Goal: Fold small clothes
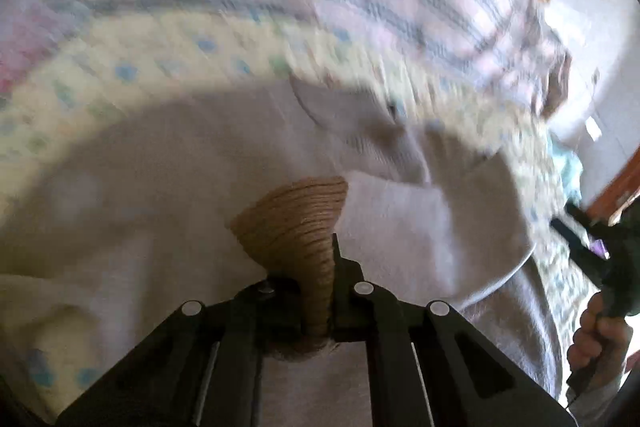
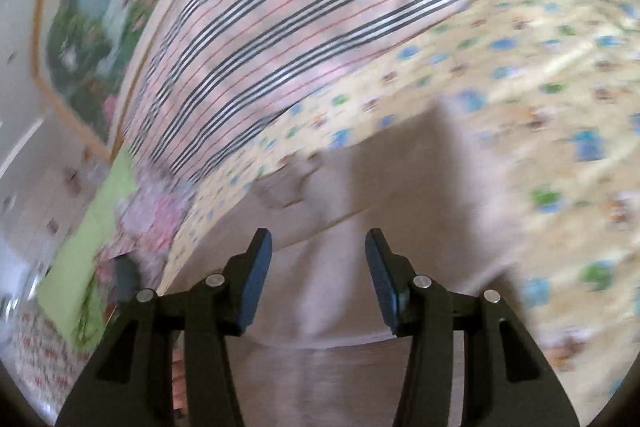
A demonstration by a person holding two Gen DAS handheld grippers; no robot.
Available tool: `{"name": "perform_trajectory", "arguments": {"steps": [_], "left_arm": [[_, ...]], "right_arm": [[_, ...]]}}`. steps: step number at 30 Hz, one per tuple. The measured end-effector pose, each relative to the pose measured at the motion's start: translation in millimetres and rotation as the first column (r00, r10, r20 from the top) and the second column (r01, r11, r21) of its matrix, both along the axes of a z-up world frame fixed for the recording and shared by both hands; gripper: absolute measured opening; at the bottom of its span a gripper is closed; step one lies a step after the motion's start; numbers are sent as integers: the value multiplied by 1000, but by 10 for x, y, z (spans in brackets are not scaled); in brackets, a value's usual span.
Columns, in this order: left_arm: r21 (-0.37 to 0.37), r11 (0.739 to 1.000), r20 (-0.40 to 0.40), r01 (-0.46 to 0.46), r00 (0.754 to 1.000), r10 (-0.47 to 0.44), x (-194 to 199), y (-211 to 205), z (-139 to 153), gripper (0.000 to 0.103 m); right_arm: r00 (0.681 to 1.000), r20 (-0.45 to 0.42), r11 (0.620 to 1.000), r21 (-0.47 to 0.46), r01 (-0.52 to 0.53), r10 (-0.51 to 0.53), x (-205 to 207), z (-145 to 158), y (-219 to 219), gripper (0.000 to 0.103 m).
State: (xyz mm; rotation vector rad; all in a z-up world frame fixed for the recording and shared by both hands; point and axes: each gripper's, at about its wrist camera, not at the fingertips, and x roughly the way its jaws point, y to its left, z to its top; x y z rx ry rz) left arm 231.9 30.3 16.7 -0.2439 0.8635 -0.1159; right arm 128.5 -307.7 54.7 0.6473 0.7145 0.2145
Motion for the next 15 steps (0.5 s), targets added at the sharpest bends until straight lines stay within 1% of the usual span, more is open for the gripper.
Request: {"name": "perform_trajectory", "arguments": {"steps": [1, 3, 5, 8, 10, 12, 13, 14, 15], "left_arm": [[4, 1000, 9, -23, 1000, 23, -39, 99, 29, 6], [4, 999, -16, -42, 999, 42, -47, 292, -30, 6], [-8, 999, -46, -47, 998, 47, -43, 368, -111, 6], [22, 999, -45, -39, 998, 40, -76, 339, -160, 6], [15, 999, -55, -35, 998, 36, -114, 368, -197, 6], [18, 999, -62, -33, 997, 34, -165, 396, -225, 6], [17, 999, -63, -31, 998, 32, -194, 413, -233, 6], [14, 999, -62, -29, 998, 30, -209, 410, -234, 6], [5, 1000, -56, -23, 998, 23, -213, 404, -218, 6]], "right_arm": [[1000, -11, 1000, -12, 21, -21, -6, -10, -82, 50], [996, -48, 996, -40, 74, -76, 54, -73, -272, 51], [991, -97, 994, -59, 87, -92, 187, -157, -333, 58], [988, -146, 996, -83, 44, -56, 418, -247, -276, 63], [980, -195, 989, -145, -5, -24, 631, -329, -168, 68], [969, -246, 973, -227, -34, -24, 827, -431, -72, 69], [964, -265, 969, -240, -55, -11, 896, -484, -46, 69], [961, -276, 968, -231, -95, 29, 969, -546, -12, 55], [957, -285, 963, -242, -120, 48, 1005, -578, 5, 28]]}}
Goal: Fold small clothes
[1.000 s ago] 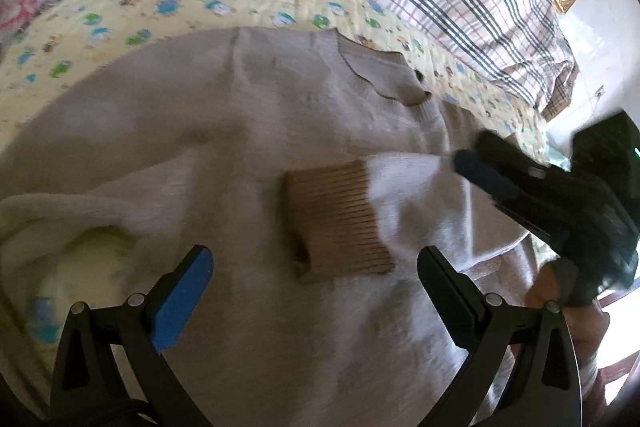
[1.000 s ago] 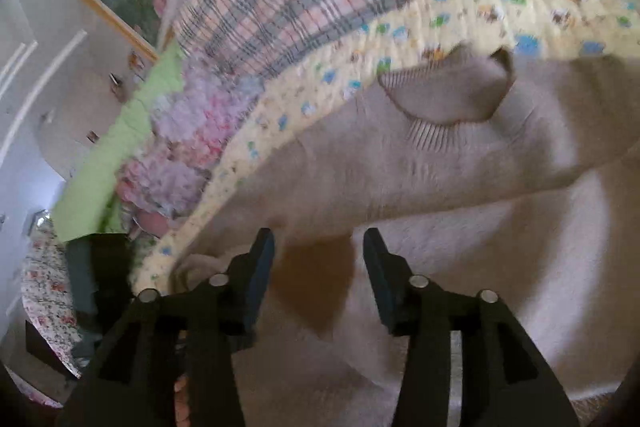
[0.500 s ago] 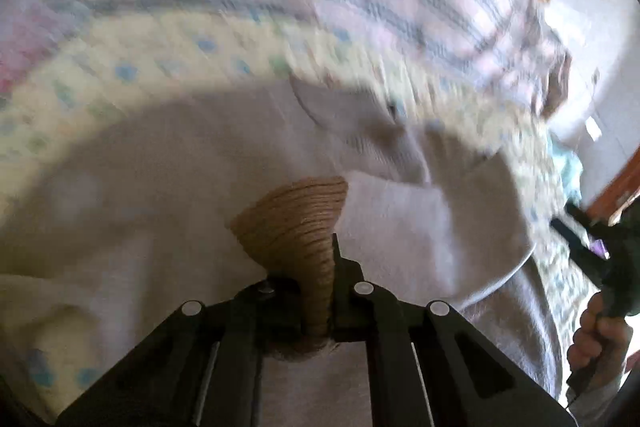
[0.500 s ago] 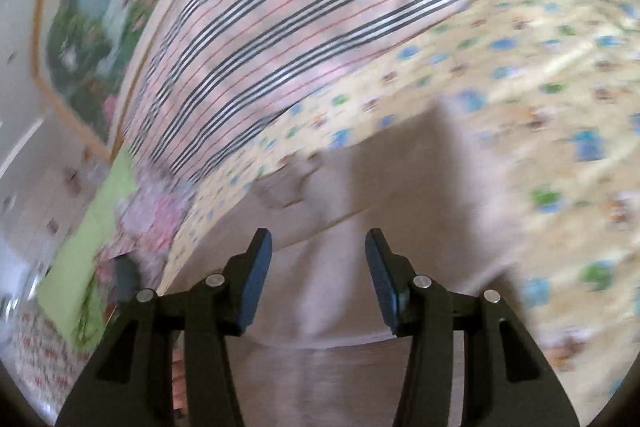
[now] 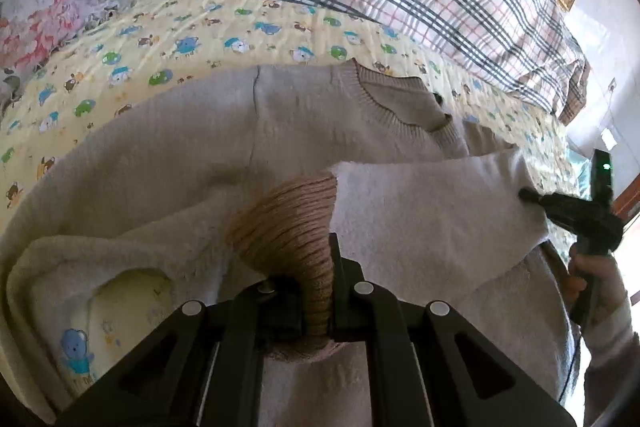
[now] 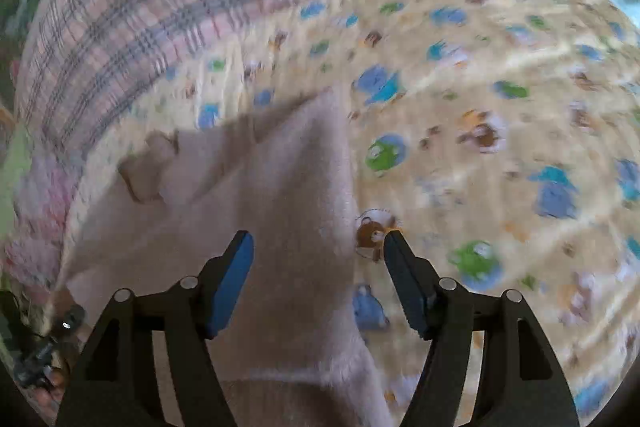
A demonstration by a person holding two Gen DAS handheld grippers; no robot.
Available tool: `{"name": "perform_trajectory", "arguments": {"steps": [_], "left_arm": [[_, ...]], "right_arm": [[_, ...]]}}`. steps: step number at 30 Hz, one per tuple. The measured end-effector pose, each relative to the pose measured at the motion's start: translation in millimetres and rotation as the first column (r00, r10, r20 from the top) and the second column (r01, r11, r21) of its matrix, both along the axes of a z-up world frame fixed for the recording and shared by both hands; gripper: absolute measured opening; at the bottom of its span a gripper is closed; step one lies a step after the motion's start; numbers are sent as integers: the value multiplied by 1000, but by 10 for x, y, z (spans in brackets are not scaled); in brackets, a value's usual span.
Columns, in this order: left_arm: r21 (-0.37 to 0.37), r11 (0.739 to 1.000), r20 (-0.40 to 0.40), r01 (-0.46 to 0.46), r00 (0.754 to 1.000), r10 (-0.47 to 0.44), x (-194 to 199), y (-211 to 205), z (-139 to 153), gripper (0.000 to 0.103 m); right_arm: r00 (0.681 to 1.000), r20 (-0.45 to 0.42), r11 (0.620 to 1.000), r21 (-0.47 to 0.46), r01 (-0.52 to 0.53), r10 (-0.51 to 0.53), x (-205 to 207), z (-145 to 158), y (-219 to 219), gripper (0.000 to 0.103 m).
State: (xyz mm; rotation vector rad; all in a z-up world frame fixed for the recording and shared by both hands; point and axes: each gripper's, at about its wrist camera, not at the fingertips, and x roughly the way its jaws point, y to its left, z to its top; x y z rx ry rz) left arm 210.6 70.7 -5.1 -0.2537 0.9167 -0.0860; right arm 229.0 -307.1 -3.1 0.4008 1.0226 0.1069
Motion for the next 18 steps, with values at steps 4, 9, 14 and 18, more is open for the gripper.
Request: {"name": "perform_trajectory", "arguments": {"steps": [4, 9, 14, 18], "left_arm": [[-10, 1000, 31, 26, 999, -26, 49, -53, 64, 7], [62, 998, -66, 26, 998, -22, 133, -71, -217, 15], [39, 999, -16, 1, 1000, -1, -278, 142, 17, 37], [31, 999, 19, -38, 999, 37, -717, 331, 248, 53]], "right_arm": [[998, 66, 995, -95, 24, -17, -1, 168, -84, 8], [999, 17, 993, -112, 39, -38, -16, 62, -65, 13], [992, 106, 995, -75, 70, -62, -361, 328, 42, 48], [985, 172, 999, 28, -16, 11, -664, 520, 318, 50]]}}
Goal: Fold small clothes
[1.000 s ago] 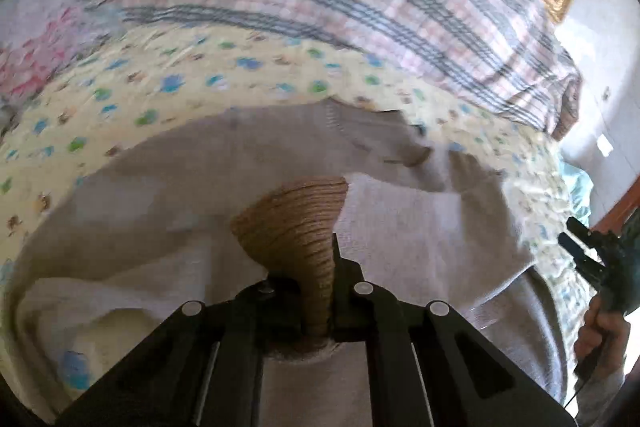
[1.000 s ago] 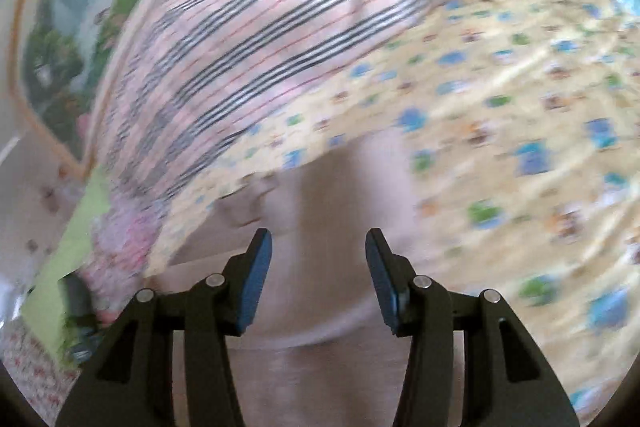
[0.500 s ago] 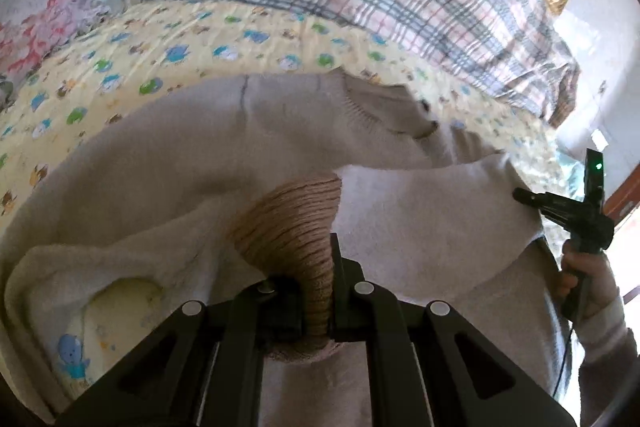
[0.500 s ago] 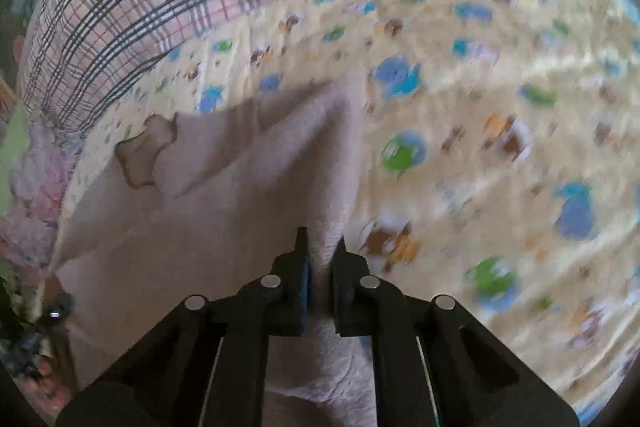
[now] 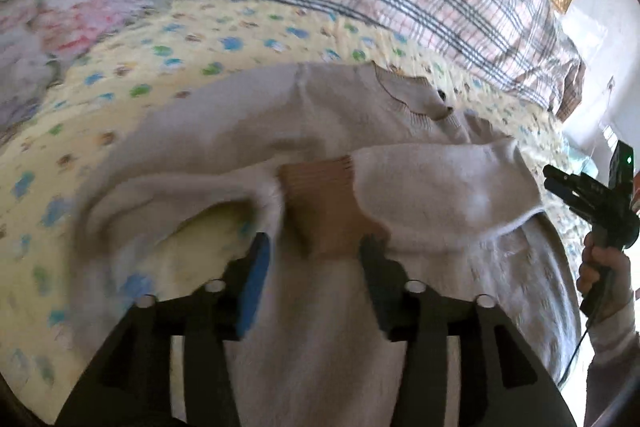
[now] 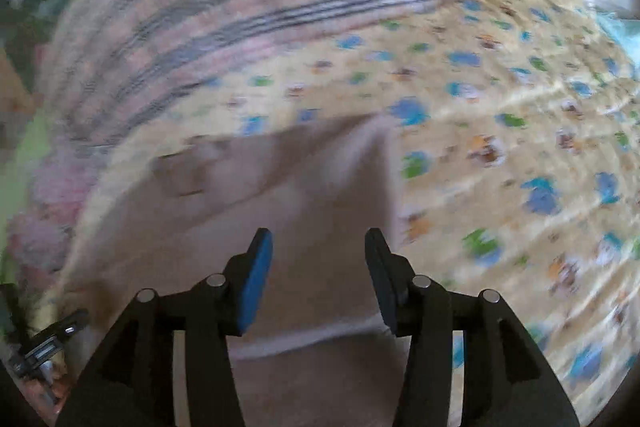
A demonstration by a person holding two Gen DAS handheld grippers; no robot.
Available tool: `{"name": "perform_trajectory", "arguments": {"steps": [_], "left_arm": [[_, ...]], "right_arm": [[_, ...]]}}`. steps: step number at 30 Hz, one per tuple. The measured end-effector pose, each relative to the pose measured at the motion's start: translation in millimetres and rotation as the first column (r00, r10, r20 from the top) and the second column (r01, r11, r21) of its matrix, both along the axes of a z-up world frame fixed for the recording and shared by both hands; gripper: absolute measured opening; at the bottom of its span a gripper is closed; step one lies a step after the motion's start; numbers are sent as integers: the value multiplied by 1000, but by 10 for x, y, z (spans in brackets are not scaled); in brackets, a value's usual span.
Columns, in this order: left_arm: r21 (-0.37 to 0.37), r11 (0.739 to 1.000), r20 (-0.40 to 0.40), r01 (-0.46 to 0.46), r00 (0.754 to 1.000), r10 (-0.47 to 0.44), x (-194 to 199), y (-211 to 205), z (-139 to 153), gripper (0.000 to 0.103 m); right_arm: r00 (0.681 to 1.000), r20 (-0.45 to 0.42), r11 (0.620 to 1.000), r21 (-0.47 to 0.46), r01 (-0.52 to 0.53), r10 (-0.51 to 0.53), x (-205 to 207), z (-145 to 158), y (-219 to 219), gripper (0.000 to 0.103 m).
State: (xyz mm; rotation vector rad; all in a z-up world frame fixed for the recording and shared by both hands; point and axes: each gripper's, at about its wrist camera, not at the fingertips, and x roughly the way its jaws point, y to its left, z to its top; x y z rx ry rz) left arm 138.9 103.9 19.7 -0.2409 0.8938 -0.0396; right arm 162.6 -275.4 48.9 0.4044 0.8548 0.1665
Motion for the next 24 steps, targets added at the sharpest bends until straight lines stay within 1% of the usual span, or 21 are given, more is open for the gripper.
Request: {"name": "perform_trajectory", "arguments": {"steps": [2, 3, 5, 9, 12, 14, 16, 18, 19, 20, 22, 24], "left_arm": [[13, 999, 11, -32, 999, 32, -244, 96, 106, 65], [9, 999, 12, -52, 999, 52, -388, 177, 145, 69], [0, 996, 2, -88, 996, 88, -620, 299, 186, 81], [-8, 990, -34, -140, 990, 140, -1024, 466, 159, 83], [-29, 990, -75, -135, 988, 132, -1220, 490, 47, 83], [2, 992, -97, -128, 987, 128, -1292, 442, -49, 83], [52, 990, -121, -133, 983, 139, -1274, 389, -139, 83], [67, 987, -136, -143, 979, 151, -1281, 394, -212, 77], [60, 987, -141, -146, 978, 153, -1280, 412, -231, 70], [38, 988, -146, -151, 977, 155, -1295, 451, -244, 66], [-6, 987, -144, -159, 977, 156, -1344, 537, -244, 65], [-32, 987, -132, -158, 979, 153, -1383, 587, -223, 63]], "right_arm": [[999, 11, 999, 36, -40, 40, -142, 45, 157, 50], [998, 12, 997, 54, -60, 59, -196, 51, 237, 50], [995, 7, 993, 72, -95, 95, -299, 44, 389, 50], [987, -15, 983, 95, -158, 160, -534, -32, 693, 50], [984, -33, 978, 115, -172, 177, -633, -89, 803, 50], [981, -39, 975, 125, -185, 191, -684, -112, 872, 50], [978, -45, 972, 133, -194, 202, -740, -117, 935, 50], [976, -48, 969, 135, -205, 213, -789, -104, 973, 50], [975, -47, 969, 136, -207, 215, -814, -99, 974, 50], [975, -45, 969, 133, -208, 215, -841, -86, 967, 50], [977, -45, 971, 129, -203, 210, -878, -76, 946, 50], [978, -49, 972, 132, -196, 204, -899, -83, 909, 50]]}}
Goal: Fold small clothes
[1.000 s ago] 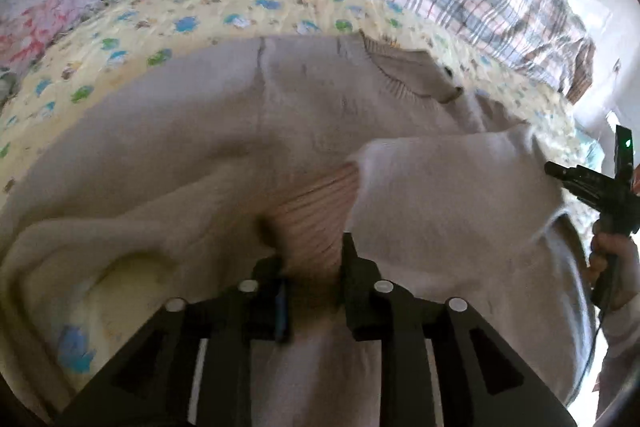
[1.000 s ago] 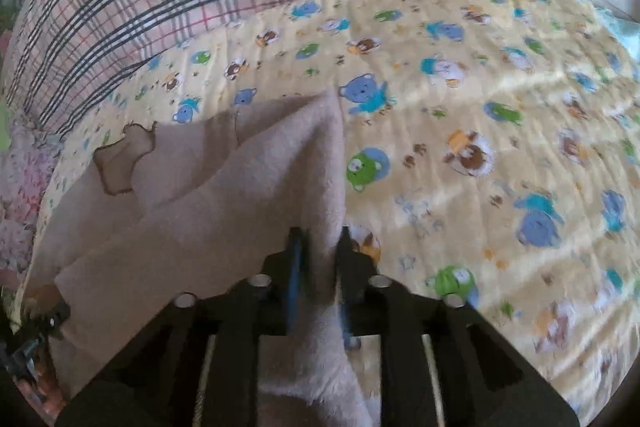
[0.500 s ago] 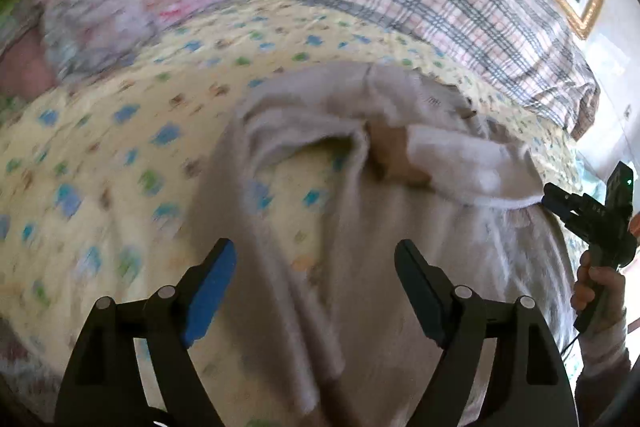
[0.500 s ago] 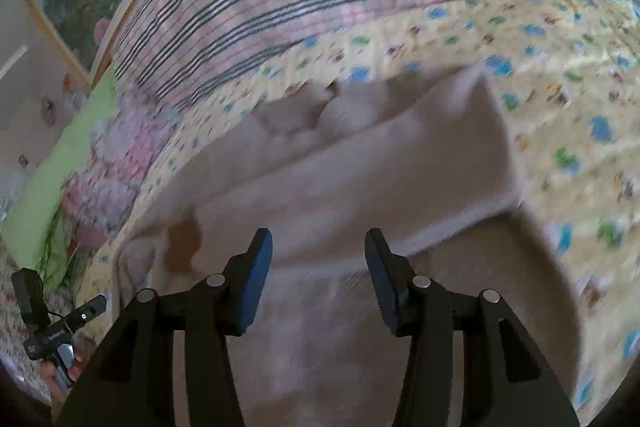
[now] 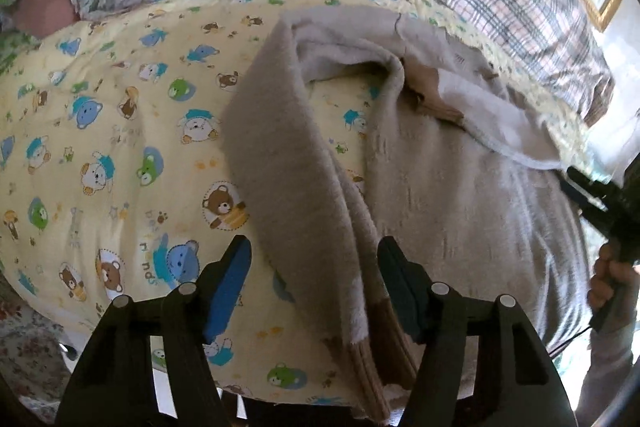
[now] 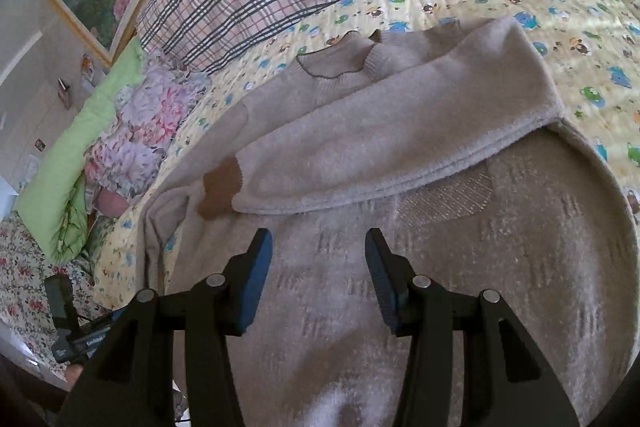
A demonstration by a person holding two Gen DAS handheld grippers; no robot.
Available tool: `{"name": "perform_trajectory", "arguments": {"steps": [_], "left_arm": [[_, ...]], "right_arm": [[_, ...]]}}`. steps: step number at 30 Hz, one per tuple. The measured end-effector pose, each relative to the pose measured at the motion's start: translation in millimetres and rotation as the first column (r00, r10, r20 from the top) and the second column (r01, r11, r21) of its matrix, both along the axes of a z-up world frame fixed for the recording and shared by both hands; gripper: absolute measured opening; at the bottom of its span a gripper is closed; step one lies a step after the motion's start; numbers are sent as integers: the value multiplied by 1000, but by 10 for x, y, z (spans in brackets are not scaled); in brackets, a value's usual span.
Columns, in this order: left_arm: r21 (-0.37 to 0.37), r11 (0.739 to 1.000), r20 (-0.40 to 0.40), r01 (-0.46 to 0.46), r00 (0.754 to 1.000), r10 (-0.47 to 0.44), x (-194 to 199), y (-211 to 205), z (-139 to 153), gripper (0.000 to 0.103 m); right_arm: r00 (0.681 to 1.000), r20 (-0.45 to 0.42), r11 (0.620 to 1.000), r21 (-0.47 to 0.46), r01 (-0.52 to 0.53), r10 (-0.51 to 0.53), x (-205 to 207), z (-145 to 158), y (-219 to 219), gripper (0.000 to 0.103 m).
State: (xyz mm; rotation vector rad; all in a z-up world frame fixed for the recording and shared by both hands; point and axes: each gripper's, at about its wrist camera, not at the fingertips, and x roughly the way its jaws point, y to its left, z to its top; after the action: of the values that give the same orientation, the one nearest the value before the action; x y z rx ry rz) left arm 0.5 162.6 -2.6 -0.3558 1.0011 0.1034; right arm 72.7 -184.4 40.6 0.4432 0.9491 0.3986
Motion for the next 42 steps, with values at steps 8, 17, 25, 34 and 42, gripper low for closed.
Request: {"name": "perform_trajectory", "arguments": {"steps": [8, 17, 25, 34, 42], "left_arm": [[63, 996, -27, 70, 997, -68, 51, -175, -102, 2], [133, 965, 224, 227, 941, -253, 384, -877, 902, 1], [154, 898, 319, 412, 840, -440, 1504, -1956, 1299, 1], [163, 847, 159, 506, 833, -529, 2660, -2919, 509, 1], [100, 849, 115, 520, 841, -528, 2714, -2796, 208, 8]], "right_arm": [[1000, -10, 999, 22, 29, -29, -41, -20, -77, 50], [998, 10, 996, 62, 60, -60, -79, 23, -324, 50], [992, -3, 988, 92, 123, -123, -70, -35, -692, 50], [979, -41, 976, 74, 205, -202, -19, -148, -1177, 50], [980, -59, 979, 62, 192, -189, 128, -269, -1196, 50]]}}
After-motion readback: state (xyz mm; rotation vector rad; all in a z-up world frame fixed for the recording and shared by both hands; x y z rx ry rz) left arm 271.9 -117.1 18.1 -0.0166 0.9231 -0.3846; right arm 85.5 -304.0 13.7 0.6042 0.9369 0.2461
